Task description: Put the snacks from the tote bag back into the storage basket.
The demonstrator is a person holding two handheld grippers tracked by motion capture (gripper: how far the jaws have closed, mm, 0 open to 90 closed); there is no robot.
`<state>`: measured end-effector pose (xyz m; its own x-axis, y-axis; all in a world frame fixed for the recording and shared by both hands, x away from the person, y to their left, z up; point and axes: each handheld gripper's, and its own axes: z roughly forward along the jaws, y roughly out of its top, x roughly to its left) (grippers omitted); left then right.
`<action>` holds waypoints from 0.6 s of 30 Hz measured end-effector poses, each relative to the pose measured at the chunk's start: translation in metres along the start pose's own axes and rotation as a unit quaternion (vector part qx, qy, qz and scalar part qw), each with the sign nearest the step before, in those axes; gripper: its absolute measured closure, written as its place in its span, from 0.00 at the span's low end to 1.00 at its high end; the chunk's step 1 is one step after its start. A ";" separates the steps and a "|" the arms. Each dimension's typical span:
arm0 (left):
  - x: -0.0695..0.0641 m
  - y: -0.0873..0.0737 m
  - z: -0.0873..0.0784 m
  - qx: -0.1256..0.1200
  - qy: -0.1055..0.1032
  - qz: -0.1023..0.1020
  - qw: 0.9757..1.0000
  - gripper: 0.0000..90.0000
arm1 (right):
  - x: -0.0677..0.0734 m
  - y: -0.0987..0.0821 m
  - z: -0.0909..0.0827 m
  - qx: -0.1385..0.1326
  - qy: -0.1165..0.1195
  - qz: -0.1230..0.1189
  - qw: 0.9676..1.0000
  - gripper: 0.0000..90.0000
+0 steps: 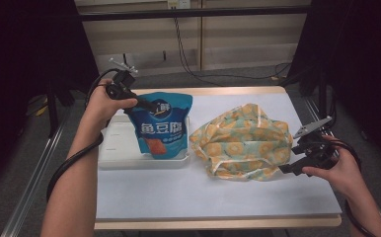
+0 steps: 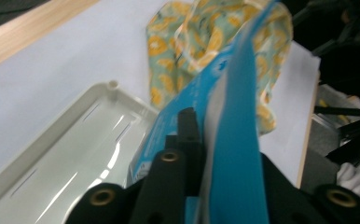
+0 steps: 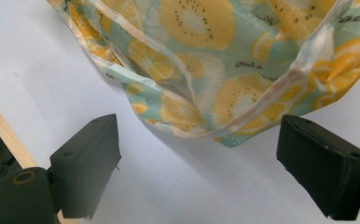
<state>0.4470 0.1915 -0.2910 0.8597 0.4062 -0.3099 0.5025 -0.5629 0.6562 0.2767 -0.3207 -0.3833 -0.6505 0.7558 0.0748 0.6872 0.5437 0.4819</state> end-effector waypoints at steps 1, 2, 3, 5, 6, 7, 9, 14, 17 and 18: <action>0.001 -0.003 -0.002 -0.001 -0.003 -0.003 1.000 0.92 | 0.000 0.000 0.000 -0.001 0.001 0.001 1.000 0.14; 0.001 -0.005 -0.003 -0.004 0.000 -0.006 1.000 0.91 | 0.001 0.001 -0.001 0.001 0.001 0.006 1.000 0.14; -0.001 -0.007 -0.004 0.004 0.010 -0.010 1.000 0.88 | 0.002 0.001 -0.001 0.000 0.001 0.008 1.000 0.14; -0.004 -0.010 -0.004 0.012 0.031 -0.017 0.999 0.80 | 0.002 0.001 0.000 0.004 0.002 0.004 1.000 0.14; -0.004 -0.012 -0.005 0.011 0.030 -0.019 0.999 0.77 | 0.001 0.001 0.001 0.002 0.001 -0.001 1.000 0.14; -0.004 -0.014 -0.005 0.007 0.031 -0.022 0.999 0.73 | 0.001 0.002 0.002 0.002 0.001 -0.002 1.000 0.14; -0.007 -0.018 -0.007 0.008 0.047 -0.022 0.999 0.68 | 0.002 0.002 0.001 0.004 0.001 -0.001 1.000 0.14; -0.011 -0.028 -0.010 0.008 0.070 -0.028 0.997 0.59 | 0.003 0.001 0.000 0.001 0.001 0.004 1.000 0.14; -0.013 -0.034 -0.012 0.005 0.075 -0.028 0.997 0.53 | 0.002 -0.001 -0.002 0.003 0.000 0.006 1.000 0.14; -0.014 -0.036 -0.012 0.005 0.077 -0.031 0.997 0.52 | 0.002 -0.001 -0.001 0.000 0.001 0.005 1.000 0.14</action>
<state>0.4158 0.2142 -0.3017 0.8035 0.5451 -0.2394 0.5550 -0.5403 0.6325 0.2744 -0.3206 -0.3824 -0.6443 0.7605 0.0810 0.6936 0.5364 0.4808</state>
